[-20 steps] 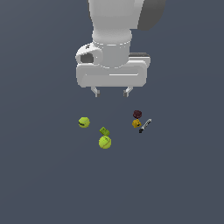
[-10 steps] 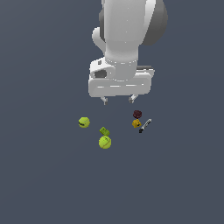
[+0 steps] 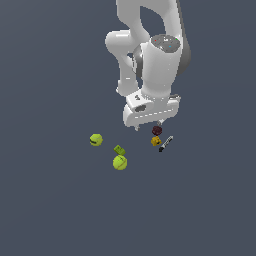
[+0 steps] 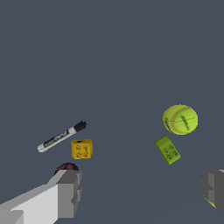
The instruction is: Pick up a designated object from a clutter of objects.
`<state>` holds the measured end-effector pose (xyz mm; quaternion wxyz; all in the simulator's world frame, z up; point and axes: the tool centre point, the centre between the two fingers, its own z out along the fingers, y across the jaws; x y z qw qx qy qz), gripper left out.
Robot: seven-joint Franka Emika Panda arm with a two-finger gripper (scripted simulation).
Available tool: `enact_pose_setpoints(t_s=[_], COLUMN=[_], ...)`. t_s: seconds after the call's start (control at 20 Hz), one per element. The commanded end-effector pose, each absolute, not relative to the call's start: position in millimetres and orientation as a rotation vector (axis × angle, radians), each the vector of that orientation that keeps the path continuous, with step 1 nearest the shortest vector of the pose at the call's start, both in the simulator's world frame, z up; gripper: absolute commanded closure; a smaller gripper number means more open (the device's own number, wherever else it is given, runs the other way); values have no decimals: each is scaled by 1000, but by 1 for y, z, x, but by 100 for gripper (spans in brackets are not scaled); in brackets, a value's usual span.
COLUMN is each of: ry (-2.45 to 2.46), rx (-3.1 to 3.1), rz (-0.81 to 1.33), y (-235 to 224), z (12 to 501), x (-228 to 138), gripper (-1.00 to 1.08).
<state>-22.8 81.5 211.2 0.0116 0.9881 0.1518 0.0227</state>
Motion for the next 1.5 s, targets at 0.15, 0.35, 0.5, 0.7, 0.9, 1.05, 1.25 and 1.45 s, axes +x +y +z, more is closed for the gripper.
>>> enact_pose_setpoints(t_s=[0.15, 0.35, 0.5, 0.7, 0.9, 1.05, 1.25, 1.45], ry=[691, 830, 912, 994, 1043, 1059, 1054, 1055], rx=[3041, 3012, 2993, 2974, 2962, 2958, 2959, 2959], rz=[44, 28, 18, 8, 2, 0, -1, -1], y=[116, 136, 147, 156, 162, 163, 163, 163], z=[156, 124, 107, 91, 81, 79, 78, 71], x=[-59, -87, -106, -126, -138, -142, -141, -141], gripper=[-92, -92, -92, -92, -92, -92, -92, -92])
